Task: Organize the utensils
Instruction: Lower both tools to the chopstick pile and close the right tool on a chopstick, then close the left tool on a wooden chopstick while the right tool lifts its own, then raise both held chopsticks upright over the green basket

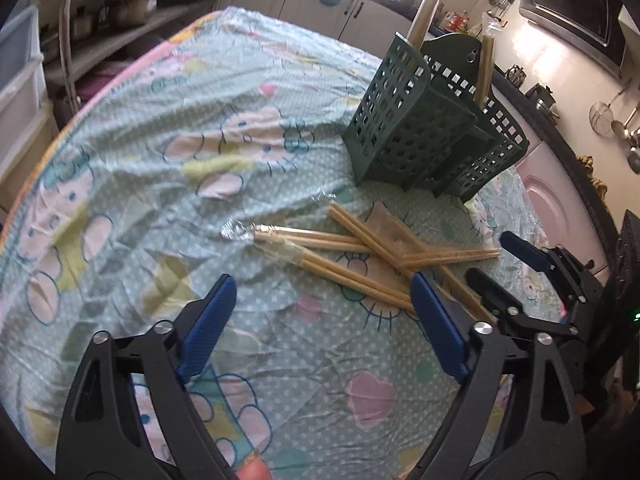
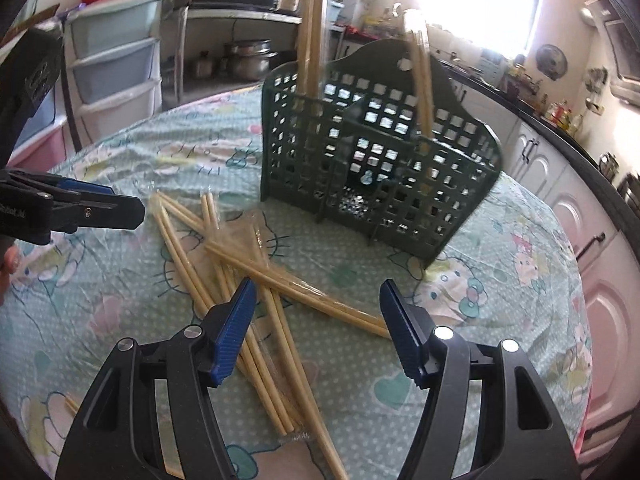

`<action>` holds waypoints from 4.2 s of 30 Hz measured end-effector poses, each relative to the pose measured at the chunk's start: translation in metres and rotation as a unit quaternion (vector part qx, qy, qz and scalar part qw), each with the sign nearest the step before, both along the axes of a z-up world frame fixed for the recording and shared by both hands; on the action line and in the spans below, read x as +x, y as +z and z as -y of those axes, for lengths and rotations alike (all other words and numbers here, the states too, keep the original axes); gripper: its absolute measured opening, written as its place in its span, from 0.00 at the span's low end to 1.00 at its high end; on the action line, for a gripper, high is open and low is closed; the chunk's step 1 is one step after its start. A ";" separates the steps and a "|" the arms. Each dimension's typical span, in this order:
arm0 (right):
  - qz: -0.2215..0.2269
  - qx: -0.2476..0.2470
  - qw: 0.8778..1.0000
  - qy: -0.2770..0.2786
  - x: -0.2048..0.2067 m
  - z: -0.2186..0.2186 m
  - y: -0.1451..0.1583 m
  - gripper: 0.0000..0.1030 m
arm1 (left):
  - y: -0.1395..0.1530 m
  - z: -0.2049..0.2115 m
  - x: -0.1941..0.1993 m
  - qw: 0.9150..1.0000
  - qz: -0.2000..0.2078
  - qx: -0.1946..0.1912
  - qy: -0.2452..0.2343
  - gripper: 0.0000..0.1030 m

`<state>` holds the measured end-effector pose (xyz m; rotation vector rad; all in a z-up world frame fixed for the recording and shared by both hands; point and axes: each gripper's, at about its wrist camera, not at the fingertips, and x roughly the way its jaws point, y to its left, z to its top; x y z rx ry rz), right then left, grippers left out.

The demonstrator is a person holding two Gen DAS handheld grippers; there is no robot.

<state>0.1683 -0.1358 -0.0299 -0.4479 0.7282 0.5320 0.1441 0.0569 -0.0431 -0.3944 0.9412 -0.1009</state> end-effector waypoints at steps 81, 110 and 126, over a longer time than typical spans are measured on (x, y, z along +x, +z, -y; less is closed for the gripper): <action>-0.042 0.050 0.992 0.104 0.058 -0.051 0.035 0.05 | 0.075 -0.042 0.022 0.990 0.088 -0.109 0.003 0.04; 0.107 0.182 0.977 0.019 0.029 0.040 0.164 0.05 | 0.182 0.037 0.056 0.977 0.177 -0.057 -0.109 0.03; 0.185 0.252 0.950 -0.008 0.047 0.050 0.226 0.05 | 0.252 0.057 0.070 0.961 0.250 -0.020 -0.118 0.03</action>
